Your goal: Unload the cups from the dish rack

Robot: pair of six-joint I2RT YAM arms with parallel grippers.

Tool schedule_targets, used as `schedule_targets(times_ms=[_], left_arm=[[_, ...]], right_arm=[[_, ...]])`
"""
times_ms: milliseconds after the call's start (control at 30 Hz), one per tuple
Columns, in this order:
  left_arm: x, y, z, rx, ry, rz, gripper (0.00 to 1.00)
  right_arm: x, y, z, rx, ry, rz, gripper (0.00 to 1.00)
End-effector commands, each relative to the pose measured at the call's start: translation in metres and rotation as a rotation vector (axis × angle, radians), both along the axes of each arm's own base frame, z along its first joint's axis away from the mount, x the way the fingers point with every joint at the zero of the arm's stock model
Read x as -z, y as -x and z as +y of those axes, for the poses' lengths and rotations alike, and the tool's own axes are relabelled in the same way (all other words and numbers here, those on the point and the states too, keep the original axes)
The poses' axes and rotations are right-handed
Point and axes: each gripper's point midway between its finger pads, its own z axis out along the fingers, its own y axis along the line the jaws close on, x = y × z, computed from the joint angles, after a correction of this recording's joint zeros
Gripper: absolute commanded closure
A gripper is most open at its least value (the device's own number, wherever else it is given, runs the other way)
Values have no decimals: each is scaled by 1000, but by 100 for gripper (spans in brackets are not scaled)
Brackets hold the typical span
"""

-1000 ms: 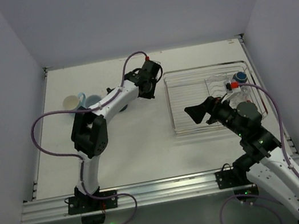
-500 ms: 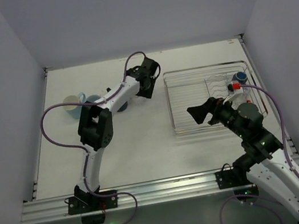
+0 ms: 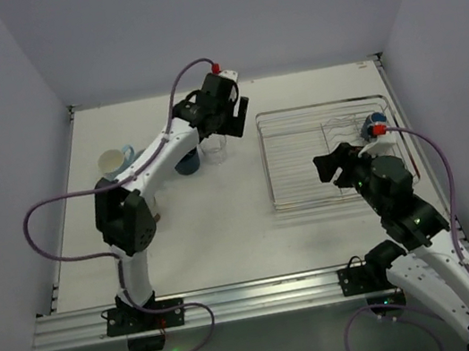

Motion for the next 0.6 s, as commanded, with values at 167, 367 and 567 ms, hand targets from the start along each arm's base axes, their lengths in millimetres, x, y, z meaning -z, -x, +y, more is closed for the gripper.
schedule_targets(times_ms=[167, 367, 567], left_arm=[[-177, 94, 2, 207, 467, -341, 10], [-159, 200, 45, 342, 610, -339, 10], [-109, 252, 70, 427, 625, -321, 9]], right_arm=[[13, -24, -65, 348, 152, 90, 48], [26, -54, -112, 533, 195, 198, 43], [17, -94, -155, 640, 124, 193, 36]])
